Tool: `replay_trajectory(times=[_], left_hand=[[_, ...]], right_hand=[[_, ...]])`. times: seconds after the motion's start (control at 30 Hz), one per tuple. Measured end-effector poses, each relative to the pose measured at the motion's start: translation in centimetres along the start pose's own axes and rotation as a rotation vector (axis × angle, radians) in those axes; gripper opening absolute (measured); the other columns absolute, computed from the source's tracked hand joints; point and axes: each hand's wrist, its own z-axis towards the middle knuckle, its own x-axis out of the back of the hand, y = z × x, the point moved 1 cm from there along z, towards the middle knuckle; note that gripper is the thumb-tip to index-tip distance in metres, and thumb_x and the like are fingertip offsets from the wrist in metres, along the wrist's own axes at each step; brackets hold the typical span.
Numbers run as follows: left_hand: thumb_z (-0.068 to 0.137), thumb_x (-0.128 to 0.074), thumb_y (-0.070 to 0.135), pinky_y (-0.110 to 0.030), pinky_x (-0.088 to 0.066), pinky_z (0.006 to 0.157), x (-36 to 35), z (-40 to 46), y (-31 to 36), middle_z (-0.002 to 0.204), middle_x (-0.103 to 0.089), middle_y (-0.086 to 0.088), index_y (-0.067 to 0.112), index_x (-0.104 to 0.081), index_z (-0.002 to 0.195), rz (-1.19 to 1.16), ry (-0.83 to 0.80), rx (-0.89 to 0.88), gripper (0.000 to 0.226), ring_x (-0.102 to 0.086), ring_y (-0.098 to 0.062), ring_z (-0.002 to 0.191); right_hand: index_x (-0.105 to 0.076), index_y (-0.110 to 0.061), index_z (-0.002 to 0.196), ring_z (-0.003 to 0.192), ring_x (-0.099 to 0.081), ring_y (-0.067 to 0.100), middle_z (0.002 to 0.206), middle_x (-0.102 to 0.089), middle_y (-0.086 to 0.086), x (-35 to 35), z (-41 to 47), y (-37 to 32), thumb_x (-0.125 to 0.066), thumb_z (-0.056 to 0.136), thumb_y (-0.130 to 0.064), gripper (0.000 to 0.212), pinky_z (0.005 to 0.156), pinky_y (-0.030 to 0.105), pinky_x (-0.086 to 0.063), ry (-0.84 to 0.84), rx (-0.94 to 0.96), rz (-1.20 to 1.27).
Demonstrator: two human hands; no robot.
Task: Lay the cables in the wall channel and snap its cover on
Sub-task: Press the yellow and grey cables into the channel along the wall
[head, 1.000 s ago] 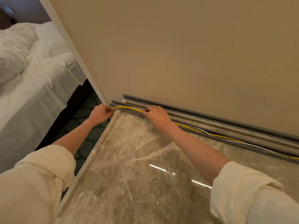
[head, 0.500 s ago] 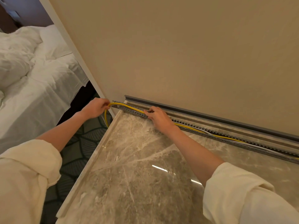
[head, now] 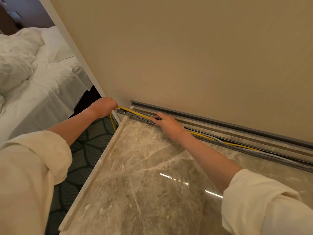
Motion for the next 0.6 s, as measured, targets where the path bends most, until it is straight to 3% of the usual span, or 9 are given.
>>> replay_trajectory(times=[0.47,0.6], left_hand=[[0.086,-0.066,0.017,-0.042,-0.054,0.077,0.6,0.5,1.5,0.091,-0.07,-0.017,0.002,-0.071,0.093,-0.091,-0.026,0.194,0.017,-0.065,-0.032,0.084],[0.081,-0.068,0.007,-0.047,-0.055,0.077,1.2,0.8,2.2,0.093,-0.069,-0.019,0.0,-0.069,0.093,-0.106,0.003,0.277,0.014,-0.064,-0.035,0.086]], right_hand=[[-0.039,-0.019,0.143,0.092,-0.055,0.026,0.124,-0.049,0.009,0.2,0.0,-0.1,-0.053,0.089,0.006,0.061,0.062,0.029,-0.034,-0.005,-0.002,-0.007],[-0.039,-0.02,0.143,0.093,-0.055,0.027,0.125,-0.049,0.009,0.3,-0.1,-0.1,-0.052,0.089,0.006,0.061,0.062,0.03,-0.036,0.0,-0.005,-0.01]])
